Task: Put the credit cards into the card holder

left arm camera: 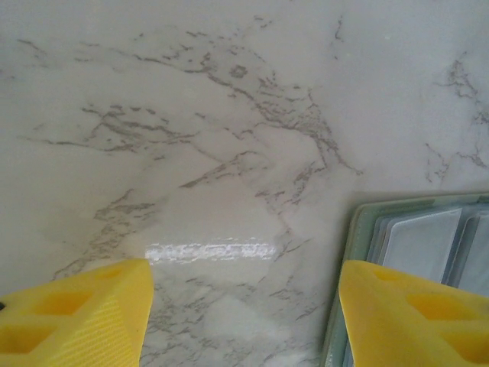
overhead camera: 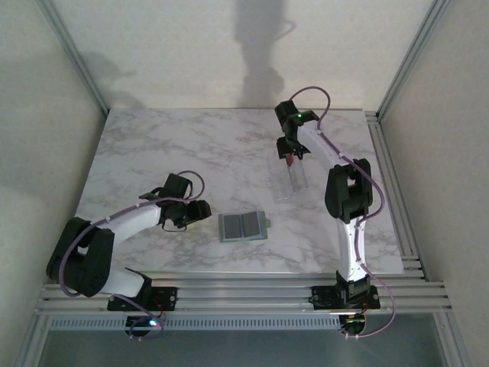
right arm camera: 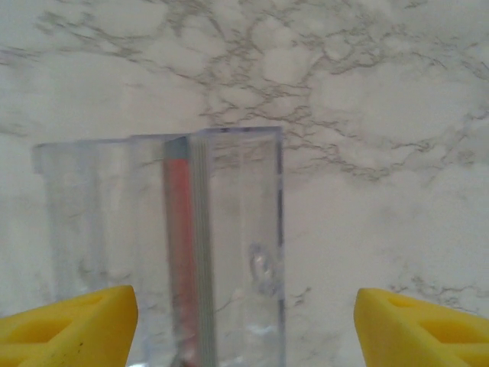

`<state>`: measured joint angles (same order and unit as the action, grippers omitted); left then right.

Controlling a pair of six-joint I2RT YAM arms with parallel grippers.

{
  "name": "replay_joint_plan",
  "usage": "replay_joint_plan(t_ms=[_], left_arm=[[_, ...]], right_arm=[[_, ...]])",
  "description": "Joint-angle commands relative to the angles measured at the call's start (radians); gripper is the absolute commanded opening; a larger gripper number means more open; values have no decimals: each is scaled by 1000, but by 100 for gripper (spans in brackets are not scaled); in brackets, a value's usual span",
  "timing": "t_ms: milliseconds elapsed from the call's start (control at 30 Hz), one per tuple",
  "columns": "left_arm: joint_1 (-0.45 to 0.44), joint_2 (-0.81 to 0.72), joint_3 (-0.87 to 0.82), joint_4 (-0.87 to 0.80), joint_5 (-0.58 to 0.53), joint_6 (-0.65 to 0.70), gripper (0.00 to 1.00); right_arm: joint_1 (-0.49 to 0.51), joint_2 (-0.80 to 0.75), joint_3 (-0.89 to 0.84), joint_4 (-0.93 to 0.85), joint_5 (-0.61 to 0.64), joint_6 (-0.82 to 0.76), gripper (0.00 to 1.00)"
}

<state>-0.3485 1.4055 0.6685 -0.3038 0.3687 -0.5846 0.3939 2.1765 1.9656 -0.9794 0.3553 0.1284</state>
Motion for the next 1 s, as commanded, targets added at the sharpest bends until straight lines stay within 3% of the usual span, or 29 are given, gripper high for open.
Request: replay_joint_plan(t_ms=[0,333,500,967], left_arm=[[12,-38,-18,-47,-19,25,65],[13,-11,-26,-32,4,25,65],[13,-4,-21,-34,9,28,65],[13,10,-33,-32,15,33,64]], right_arm=[[-4,-2,20,-49,117,-38,74],[-4,-63,-46,-4,173,-86,65],[-3,-62,-50,-12,188,-102,52],[0,-67,-62,-6,208,-116,31]])
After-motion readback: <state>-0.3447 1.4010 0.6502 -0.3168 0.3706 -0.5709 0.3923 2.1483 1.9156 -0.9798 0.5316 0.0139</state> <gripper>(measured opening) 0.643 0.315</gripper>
